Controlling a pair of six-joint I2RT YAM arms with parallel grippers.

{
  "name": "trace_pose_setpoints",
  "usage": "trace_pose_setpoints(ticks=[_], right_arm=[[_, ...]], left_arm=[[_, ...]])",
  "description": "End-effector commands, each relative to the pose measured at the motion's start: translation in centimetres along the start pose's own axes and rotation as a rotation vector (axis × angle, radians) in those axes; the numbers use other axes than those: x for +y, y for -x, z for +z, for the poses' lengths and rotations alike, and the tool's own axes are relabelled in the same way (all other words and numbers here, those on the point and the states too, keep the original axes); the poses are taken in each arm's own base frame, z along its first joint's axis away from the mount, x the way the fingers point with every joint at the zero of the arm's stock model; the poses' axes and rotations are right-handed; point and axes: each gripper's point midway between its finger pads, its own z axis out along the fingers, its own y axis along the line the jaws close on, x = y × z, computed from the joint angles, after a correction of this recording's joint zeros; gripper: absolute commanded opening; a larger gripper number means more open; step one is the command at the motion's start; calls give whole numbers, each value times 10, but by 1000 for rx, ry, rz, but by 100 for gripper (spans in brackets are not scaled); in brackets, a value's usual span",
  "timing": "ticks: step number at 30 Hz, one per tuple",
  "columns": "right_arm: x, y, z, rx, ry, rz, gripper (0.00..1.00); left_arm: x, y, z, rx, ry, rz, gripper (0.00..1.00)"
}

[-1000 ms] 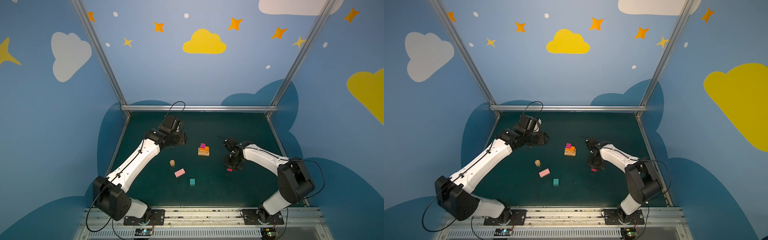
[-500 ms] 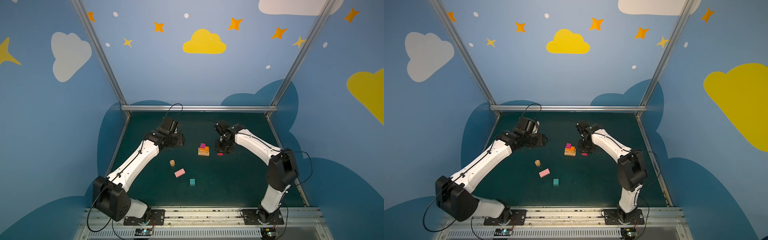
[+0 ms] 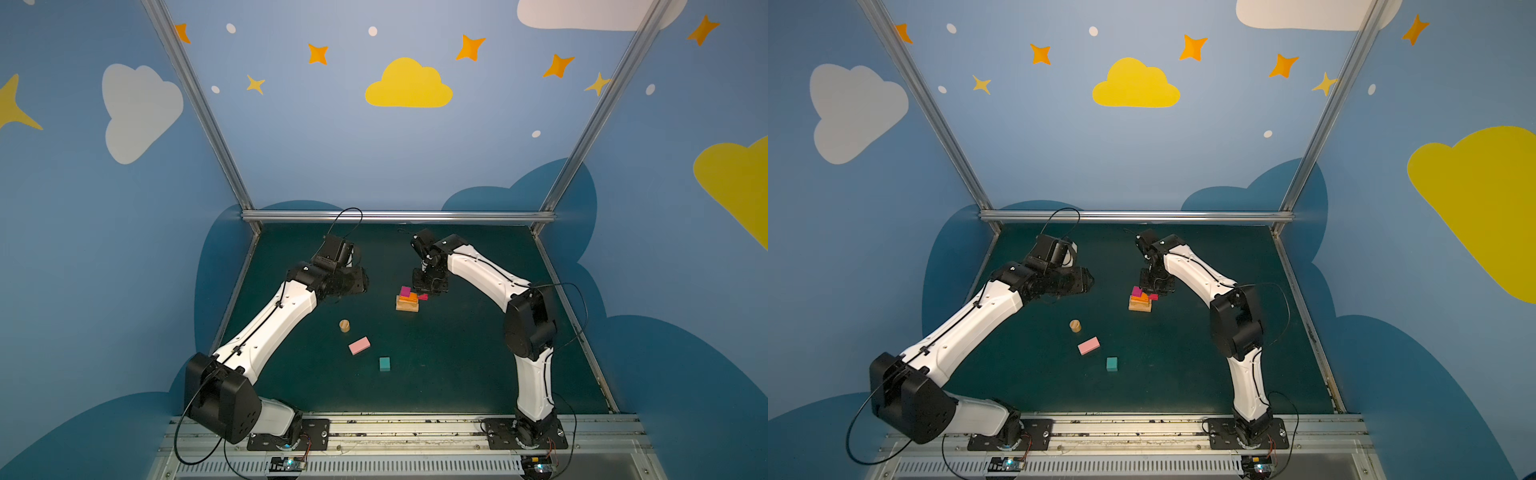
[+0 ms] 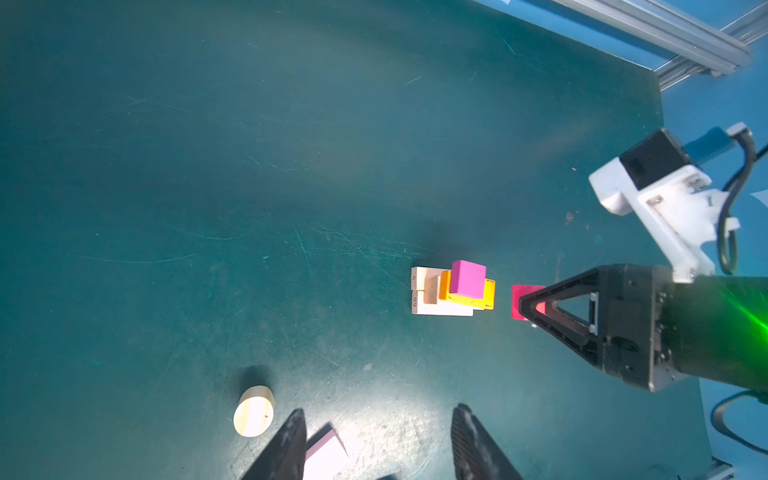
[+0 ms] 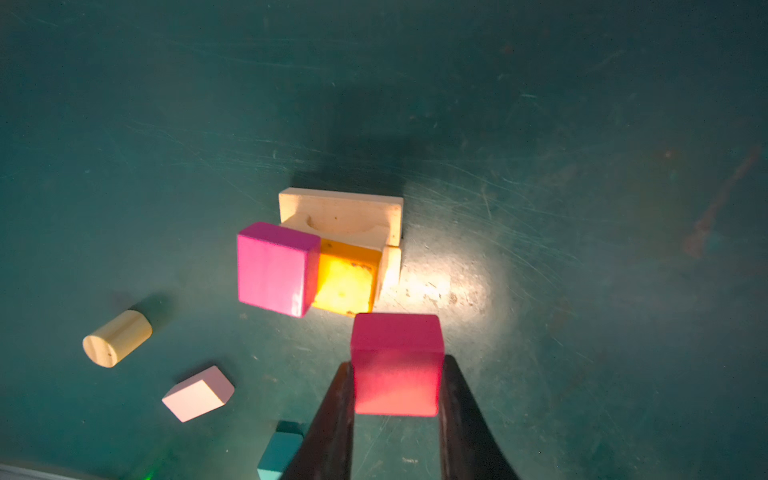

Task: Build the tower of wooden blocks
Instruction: 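Lift the red cube with the right gripper and carry it to the tower, then lower the red cube beside the magenta cube and open the right gripper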

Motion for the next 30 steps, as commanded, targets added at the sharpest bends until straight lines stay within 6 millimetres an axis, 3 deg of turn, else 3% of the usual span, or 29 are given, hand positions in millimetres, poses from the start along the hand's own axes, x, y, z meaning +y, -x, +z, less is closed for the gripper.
trace_pose_setpoints(ticks=[1, 9, 30], right_arm=[[7, 1, 2, 19, 4, -16, 18], [17, 12, 7, 16, 7, -26, 18], [21, 12, 16, 29, 4, -19, 24]], left_arm=[[1, 1, -9, -17, -10, -9, 56], [3, 1, -8, -15, -20, -28, 56], [5, 1, -8, -17, -28, -35, 56]])
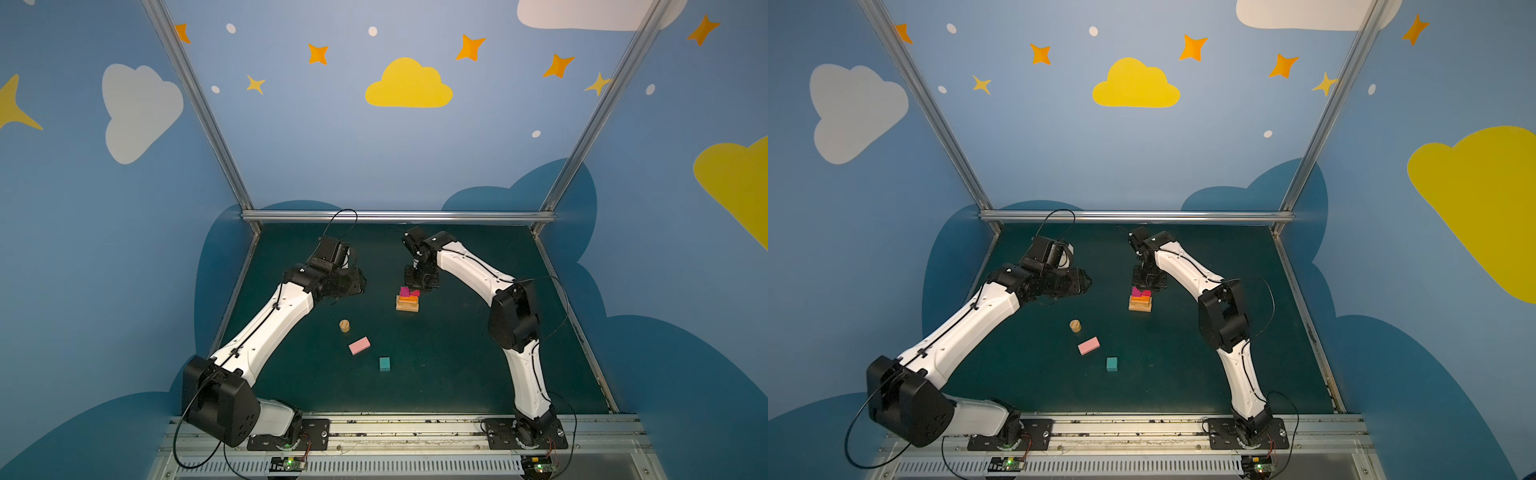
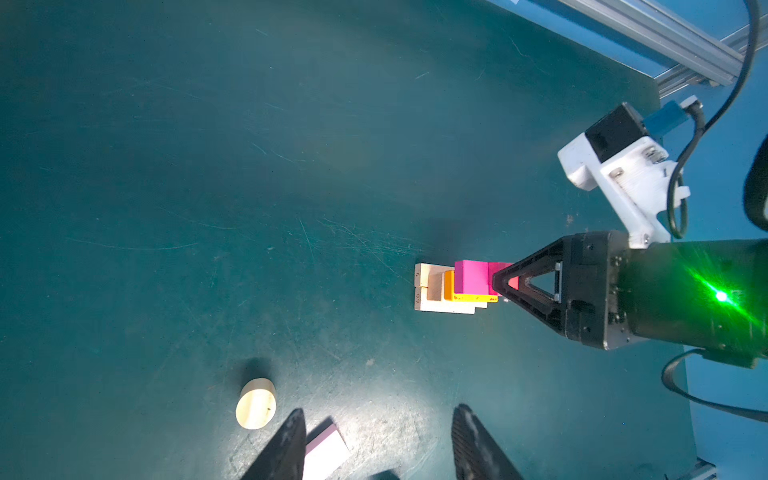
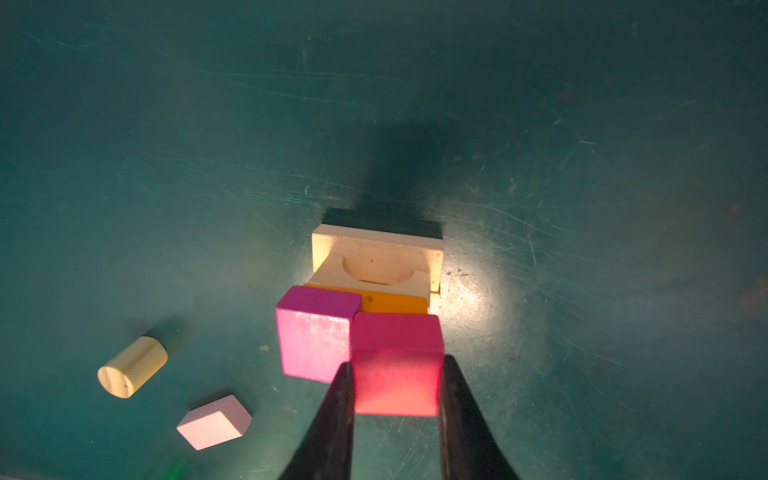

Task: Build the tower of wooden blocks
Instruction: 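Lower the red cube beside the magenta cube and open the right gripper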

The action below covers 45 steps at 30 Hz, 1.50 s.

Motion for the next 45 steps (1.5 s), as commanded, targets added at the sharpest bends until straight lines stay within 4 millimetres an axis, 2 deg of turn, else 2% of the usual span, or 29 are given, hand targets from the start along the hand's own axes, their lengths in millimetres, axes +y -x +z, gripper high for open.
trace_pose_setpoints(ticks=[1, 45], right_arm=[[1, -3, 1, 16, -10, -5, 25], [1, -2, -5, 4, -18, -8, 37]], left_arm=[[-1, 2, -6, -20, -16, -2, 56], [-1, 2, -7, -18, -22, -9, 56]])
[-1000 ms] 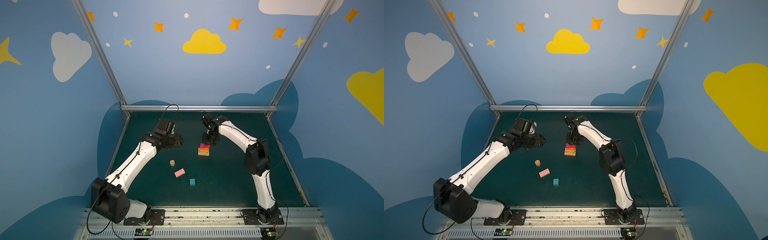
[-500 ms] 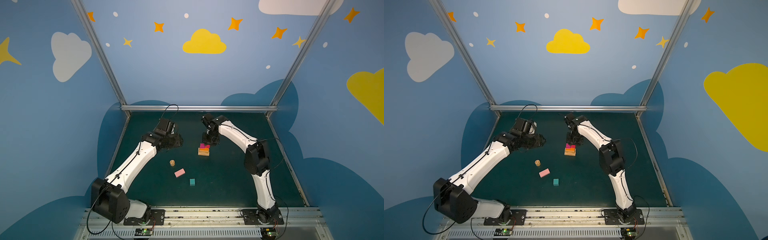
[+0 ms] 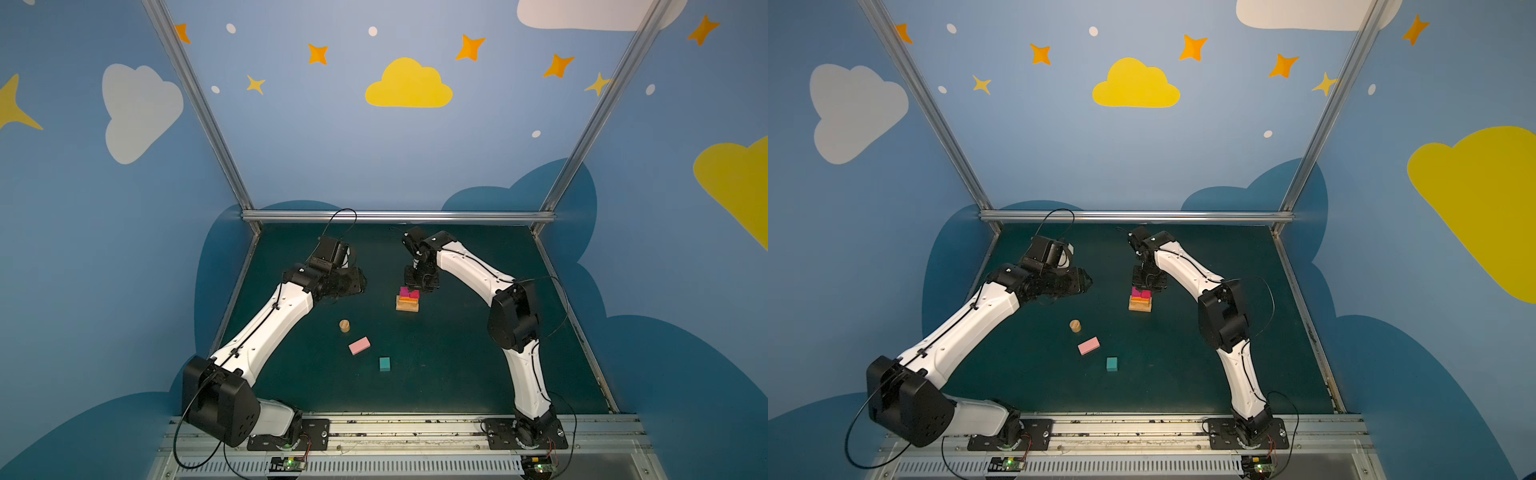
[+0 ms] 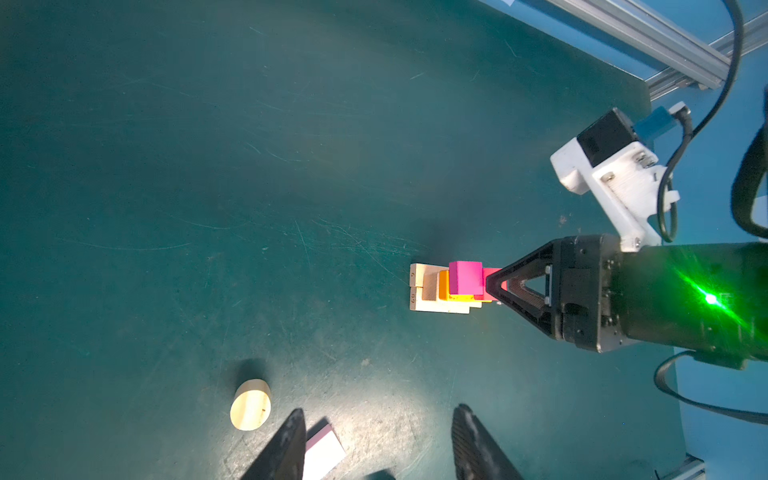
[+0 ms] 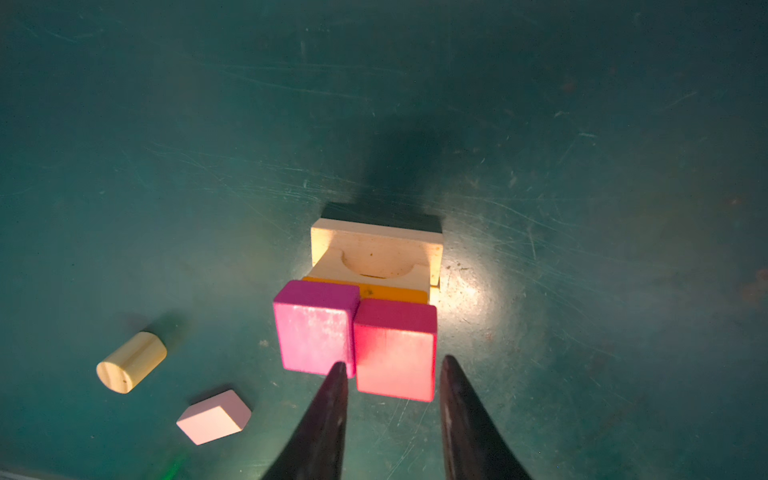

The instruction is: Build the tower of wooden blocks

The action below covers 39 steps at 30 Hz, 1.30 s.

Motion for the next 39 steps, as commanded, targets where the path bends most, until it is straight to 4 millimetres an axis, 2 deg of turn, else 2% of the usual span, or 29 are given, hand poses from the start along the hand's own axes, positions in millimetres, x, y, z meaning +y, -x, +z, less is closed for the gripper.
trace_pose_setpoints(ticks=[1, 7, 14, 16, 18, 19, 20, 21, 22, 30, 39], right_arm=[[0, 2, -7, -11, -14, -4, 37], [0, 3, -22, -39, -3, -5, 41], [2, 2, -54, -102, 40, -8, 47], [2, 1, -61, -124, 66, -3, 47], [0, -1, -64, -138, 105, 11, 40], [-2, -2, -64, -143, 124, 22, 30], [-5, -2, -62, -145, 144, 36, 14], [-6, -2, -61, -149, 163, 47, 2], [-10, -3, -58, -150, 182, 66, 0], [-23, 1, -33, -133, 245, 128, 0], [-22, 7, -10, -91, 266, 153, 0]], left_arm=[[0, 2, -7, -20, -8, -1, 56], [0, 2, -6, -15, -13, -6, 56], [-6, 2, -1, 6, -35, -17, 56], [-14, -1, 2, 33, -81, -15, 55], [-20, -2, 6, 54, -110, -20, 53], [-22, -2, 9, 61, -122, -26, 51], [-23, -3, 12, 70, -133, -31, 49], [-25, -4, 14, 79, -142, -35, 48], [-27, -3, 17, 83, -150, -40, 46], [-32, -7, 35, 145, -174, -68, 40], [-30, -8, 34, 148, -163, -68, 40]])
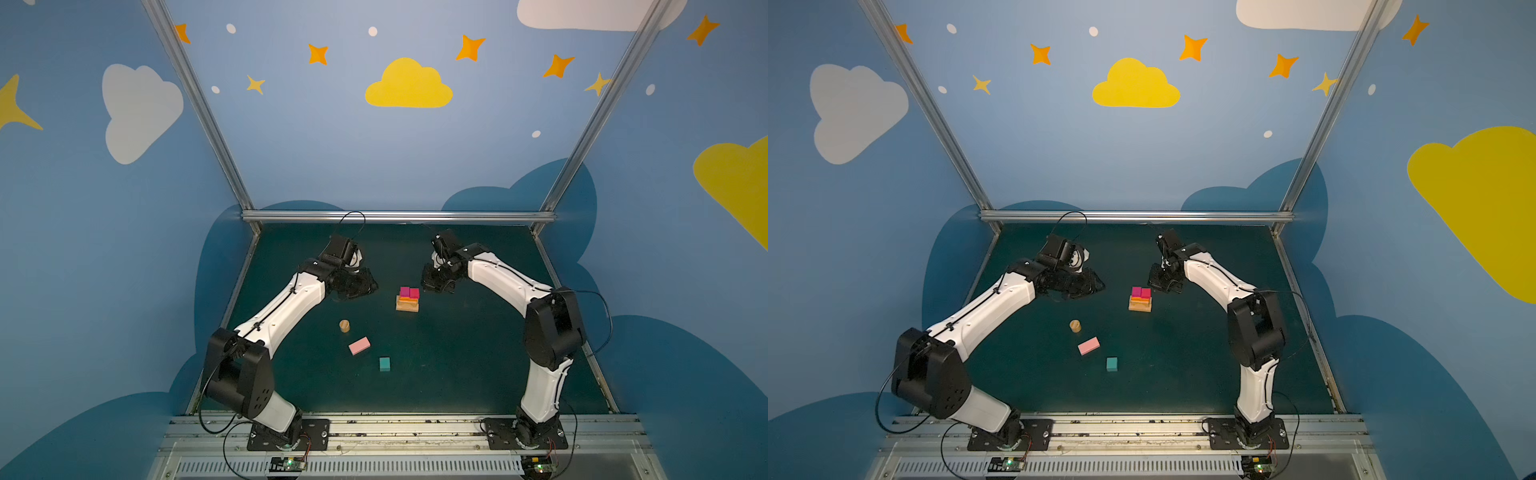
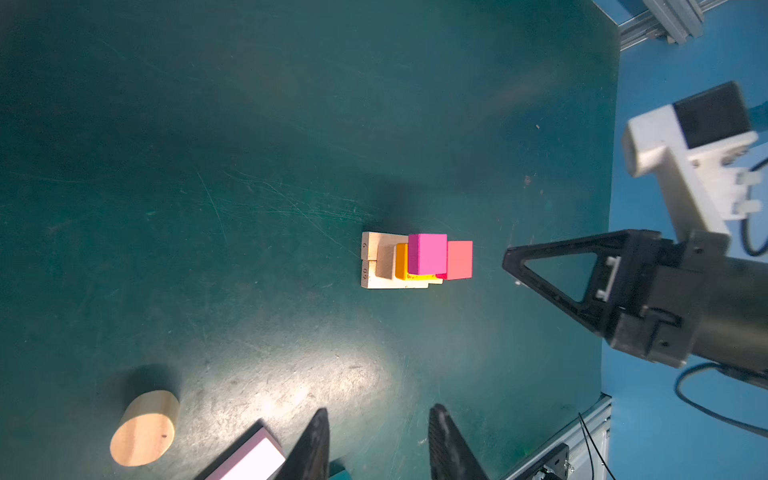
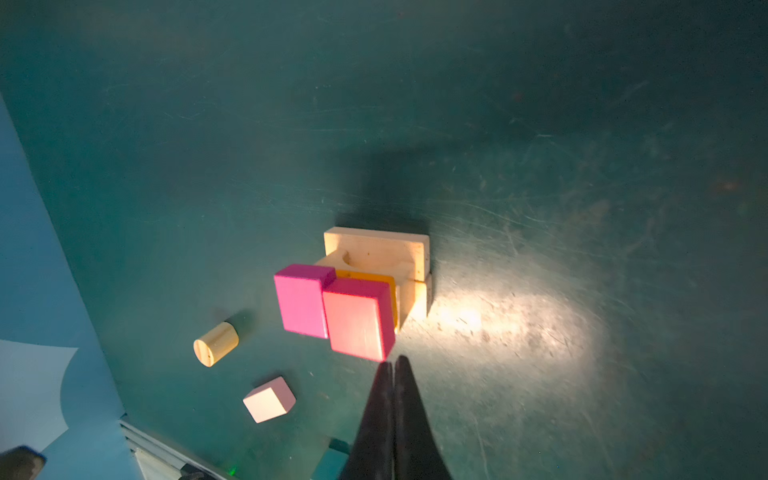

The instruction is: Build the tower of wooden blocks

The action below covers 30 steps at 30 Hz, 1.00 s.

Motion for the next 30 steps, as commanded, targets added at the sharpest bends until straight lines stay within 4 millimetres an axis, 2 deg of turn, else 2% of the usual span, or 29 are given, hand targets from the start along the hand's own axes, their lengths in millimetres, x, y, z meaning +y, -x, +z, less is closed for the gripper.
trace_pose_setpoints(ticks=[1, 8, 30], right_arm=[[2, 2, 9, 13, 15, 20, 0], [-6, 0, 16, 19, -17, 38, 0], [-2, -3, 25, 42, -9, 45, 0]], left_arm=[[-6, 7, -7, -17, -14, 6, 40], [-6, 7, -9, -20, -8, 9, 40], [-5, 6, -10, -23, -5, 17, 41]])
